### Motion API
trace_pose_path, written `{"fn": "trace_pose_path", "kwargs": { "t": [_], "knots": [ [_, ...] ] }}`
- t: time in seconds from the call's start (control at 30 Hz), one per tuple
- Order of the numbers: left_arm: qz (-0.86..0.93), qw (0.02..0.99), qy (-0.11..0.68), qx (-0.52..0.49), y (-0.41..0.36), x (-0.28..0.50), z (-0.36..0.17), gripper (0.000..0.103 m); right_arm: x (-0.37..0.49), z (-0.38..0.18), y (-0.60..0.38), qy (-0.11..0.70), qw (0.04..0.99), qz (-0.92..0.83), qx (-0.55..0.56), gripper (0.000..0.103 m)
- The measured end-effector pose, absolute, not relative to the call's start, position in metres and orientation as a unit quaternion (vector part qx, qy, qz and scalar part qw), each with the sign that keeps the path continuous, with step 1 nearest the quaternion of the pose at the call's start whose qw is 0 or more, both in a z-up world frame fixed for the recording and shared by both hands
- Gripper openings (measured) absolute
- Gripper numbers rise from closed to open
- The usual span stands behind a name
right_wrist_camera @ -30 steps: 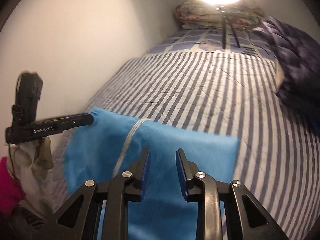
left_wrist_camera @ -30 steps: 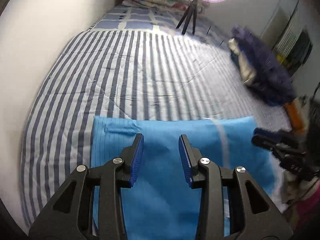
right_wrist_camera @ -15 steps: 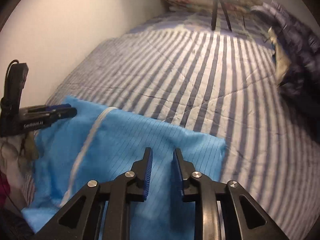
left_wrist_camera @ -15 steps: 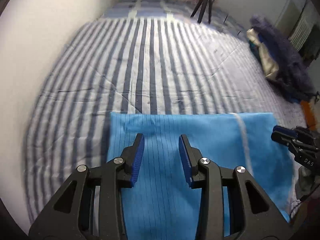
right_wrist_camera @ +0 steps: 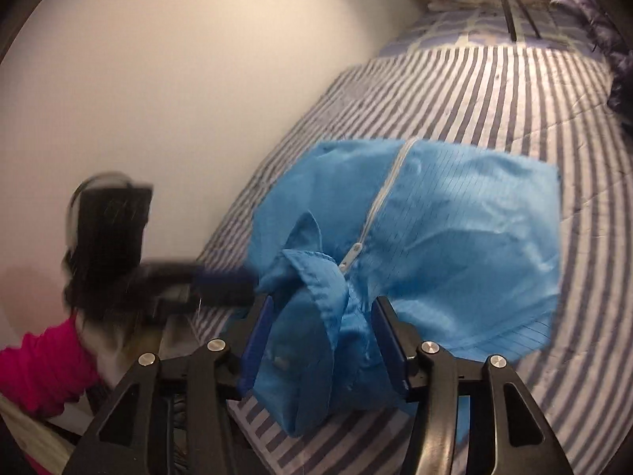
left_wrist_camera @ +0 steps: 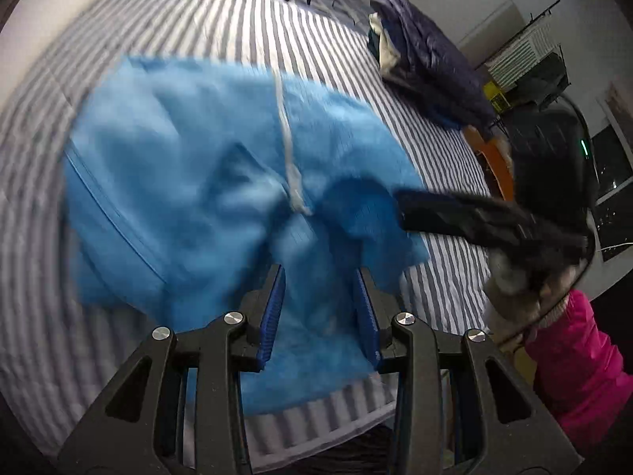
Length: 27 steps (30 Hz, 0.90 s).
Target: Fold large clothes
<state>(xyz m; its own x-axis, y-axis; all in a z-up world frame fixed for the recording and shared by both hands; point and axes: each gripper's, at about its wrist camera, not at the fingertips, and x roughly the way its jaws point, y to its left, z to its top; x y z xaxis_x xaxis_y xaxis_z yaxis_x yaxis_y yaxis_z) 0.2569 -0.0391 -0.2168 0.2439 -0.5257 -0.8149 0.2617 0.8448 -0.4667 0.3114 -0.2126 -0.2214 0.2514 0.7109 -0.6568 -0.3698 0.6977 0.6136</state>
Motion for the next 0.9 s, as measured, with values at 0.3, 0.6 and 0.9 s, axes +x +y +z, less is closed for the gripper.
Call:
{"fn": "trace_pose_path", "kwargs": {
  "t": [0.3, 0.6, 0.9],
  "knots": [
    [-0.254, 0.749, 0.574, -0.211, -0.054, 0.262, -0.257, 0.036, 0.329, -0.276, -0.228, 0.544, 0.695, 0.36, 0.303, 0.012],
    [-0.267, 0.751, 0.555, -0.237, -0.06, 0.259, -0.252, 0.018, 0.324, -0.299, -0.248, 0.513, 0.648, 0.374, 0.42, 0.005],
    [-0.264, 0.761, 0.552, -0.214, -0.067, 0.255, -0.258, 0.0, 0.335, -0.283, -0.228, 0.518, 0.664, 0.371, 0.392, 0.003]
  ]
}}
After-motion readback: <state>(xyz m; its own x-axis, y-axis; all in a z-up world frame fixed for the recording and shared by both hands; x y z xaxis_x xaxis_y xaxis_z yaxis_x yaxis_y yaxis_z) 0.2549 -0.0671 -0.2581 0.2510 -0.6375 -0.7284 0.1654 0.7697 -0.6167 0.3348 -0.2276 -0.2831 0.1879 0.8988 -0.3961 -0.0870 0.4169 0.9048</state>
